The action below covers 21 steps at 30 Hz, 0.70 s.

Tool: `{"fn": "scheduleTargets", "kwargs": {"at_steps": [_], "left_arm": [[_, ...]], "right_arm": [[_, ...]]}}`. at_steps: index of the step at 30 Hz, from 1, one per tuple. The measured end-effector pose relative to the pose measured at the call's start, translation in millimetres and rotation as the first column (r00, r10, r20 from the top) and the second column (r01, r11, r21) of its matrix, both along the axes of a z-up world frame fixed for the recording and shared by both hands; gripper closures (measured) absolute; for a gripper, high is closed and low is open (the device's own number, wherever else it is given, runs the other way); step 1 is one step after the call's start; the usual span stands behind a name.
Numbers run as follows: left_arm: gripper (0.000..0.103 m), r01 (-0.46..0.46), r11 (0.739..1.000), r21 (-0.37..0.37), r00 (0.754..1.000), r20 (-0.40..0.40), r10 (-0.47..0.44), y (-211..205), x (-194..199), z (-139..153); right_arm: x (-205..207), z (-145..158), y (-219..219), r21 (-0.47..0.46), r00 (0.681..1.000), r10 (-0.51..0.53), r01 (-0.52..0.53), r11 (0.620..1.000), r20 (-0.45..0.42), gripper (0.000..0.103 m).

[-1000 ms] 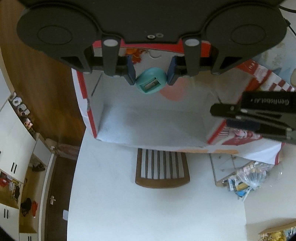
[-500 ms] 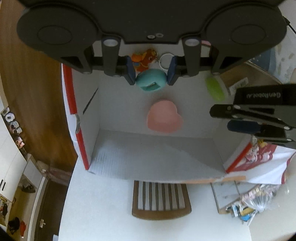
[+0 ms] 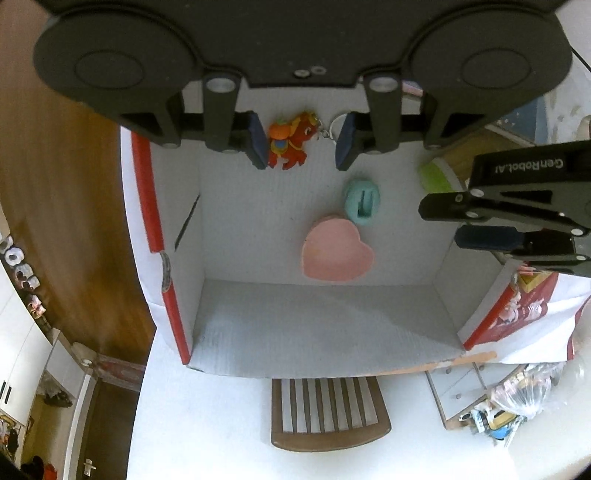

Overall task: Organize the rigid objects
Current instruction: 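Lower the teal sharpener into the box and open the right tool, then withdraw both tools from the box toward the remaining table items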

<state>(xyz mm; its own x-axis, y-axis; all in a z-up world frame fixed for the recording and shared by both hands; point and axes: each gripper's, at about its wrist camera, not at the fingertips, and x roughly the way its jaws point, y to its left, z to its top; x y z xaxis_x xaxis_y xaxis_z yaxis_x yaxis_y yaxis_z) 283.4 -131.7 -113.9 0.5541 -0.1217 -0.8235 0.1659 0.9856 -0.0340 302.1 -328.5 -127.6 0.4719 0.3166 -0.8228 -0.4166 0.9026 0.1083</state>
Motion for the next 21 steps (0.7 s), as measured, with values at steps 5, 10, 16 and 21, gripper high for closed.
{"fn": "scheduleTargets", "kwargs": {"at_steps": [5, 10, 16, 21], "left_arm": [[0.050, 0.004, 1.000, -0.001, 0.999, 0.043, -0.004, -3.4, -10.0, 11.6], [0.046, 0.002, 1.000, -0.006, 0.997, 0.075, -0.002, -3.3, -22.5, 22.2], [0.039, -0.006, 1.000, -0.022, 0.993, 0.114, 0.008, 4.5, -38.1, 37.0], [0.037, -0.026, 0.999, -0.040, 0.990, 0.138, 0.031, 13.9, -51.7, 48.0]], "right_arm": [[-6.9, 12.0, -1.5, 0.029, 1.000, 0.004, -0.005, 1.000, 0.025, 0.057], [-17.3, 23.0, -3.4, 0.043, 0.998, 0.008, -0.011, 0.999, 0.054, 0.051], [-30.9, 34.6, -1.0, 0.056, 0.996, 0.023, -0.028, 0.998, 0.083, 0.044], [-43.2, 44.5, 0.0, 0.068, 0.993, 0.033, -0.041, 0.997, 0.112, 0.040]]}}
